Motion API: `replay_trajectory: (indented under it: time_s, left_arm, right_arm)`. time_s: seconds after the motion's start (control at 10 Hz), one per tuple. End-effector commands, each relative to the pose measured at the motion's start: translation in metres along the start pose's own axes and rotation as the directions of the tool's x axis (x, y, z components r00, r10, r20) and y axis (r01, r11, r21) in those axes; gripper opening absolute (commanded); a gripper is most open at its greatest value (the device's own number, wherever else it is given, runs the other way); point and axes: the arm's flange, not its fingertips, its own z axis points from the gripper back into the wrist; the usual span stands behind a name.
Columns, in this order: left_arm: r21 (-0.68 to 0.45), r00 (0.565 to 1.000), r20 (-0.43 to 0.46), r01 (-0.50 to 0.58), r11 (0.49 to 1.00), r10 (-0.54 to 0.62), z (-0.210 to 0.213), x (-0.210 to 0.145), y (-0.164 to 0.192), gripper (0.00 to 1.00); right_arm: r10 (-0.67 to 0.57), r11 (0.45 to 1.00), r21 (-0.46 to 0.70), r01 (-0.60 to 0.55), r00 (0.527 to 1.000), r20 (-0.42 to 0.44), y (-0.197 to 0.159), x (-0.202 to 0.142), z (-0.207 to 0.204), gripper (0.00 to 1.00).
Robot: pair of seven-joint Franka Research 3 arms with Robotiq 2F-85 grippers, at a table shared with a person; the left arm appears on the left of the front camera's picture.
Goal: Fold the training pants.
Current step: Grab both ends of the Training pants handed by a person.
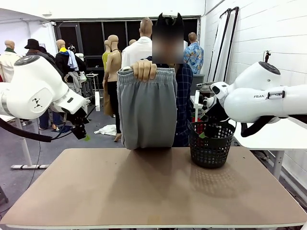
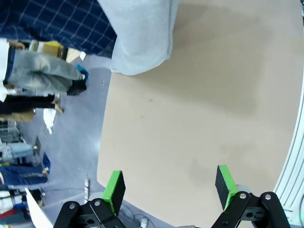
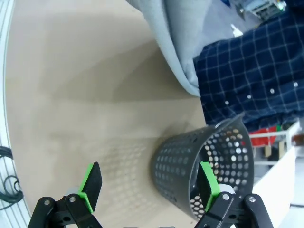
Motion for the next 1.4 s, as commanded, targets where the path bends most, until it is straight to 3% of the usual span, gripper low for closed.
replay_trajectory:
  time_s: [0.0, 0.1, 0.2, 0.6, 0.7, 1.0, 1.3]
  left_arm:
    - [0.010, 0.998, 0.056, -0.011, 1.000, 0.010, -0.005, -0.003, 0.008, 1.00]
    - [0.000, 1.000, 0.000, 0.000, 1.000, 0.000, 0.000, 0.000, 0.000, 1.00]
    - [0.000, 1.000, 0.000, 0.000, 1.000, 0.000, 0.000, 0.000, 0.000, 1.00]
    - [0.006, 1.000, 0.005, 0.013, 1.000, -0.013, 0.000, 0.001, 0.001, 1.00]
    - [0.018, 0.994, 0.052, 0.096, 0.995, -0.097, -0.008, -0.002, 0.016, 1.00]
    - [0.027, 0.976, 0.159, 0.143, 0.989, -0.146, -0.020, -0.008, 0.044, 1.00]
    - [-0.005, 0.916, 0.332, 0.241, 0.970, -0.226, -0.029, -0.004, 0.048, 1.00]
  right_arm:
    - [0.019, 1.000, 0.005, -0.019, 1.000, -0.007, -0.009, 0.001, -0.007, 1.00]
    - [-0.042, 0.998, -0.050, 0.040, 0.998, -0.041, -0.006, 0.000, -0.004, 1.00]
    - [0.017, 1.000, 0.005, -0.017, 1.000, 0.000, -0.002, 0.002, -0.003, 1.00]
    - [0.009, 1.000, -0.009, -0.009, 1.000, -0.014, -0.004, 0.004, -0.002, 1.00]
    - [0.034, 0.999, -0.019, -0.033, 0.999, 0.022, -0.014, 0.004, -0.011, 1.00]
    - [0.028, 1.000, -0.001, -0.028, 0.993, 0.113, -0.033, 0.004, -0.033, 1.00]
    - [0.039, 0.999, 0.026, -0.047, 0.964, 0.262, -0.035, 0.004, -0.038, 1.00]
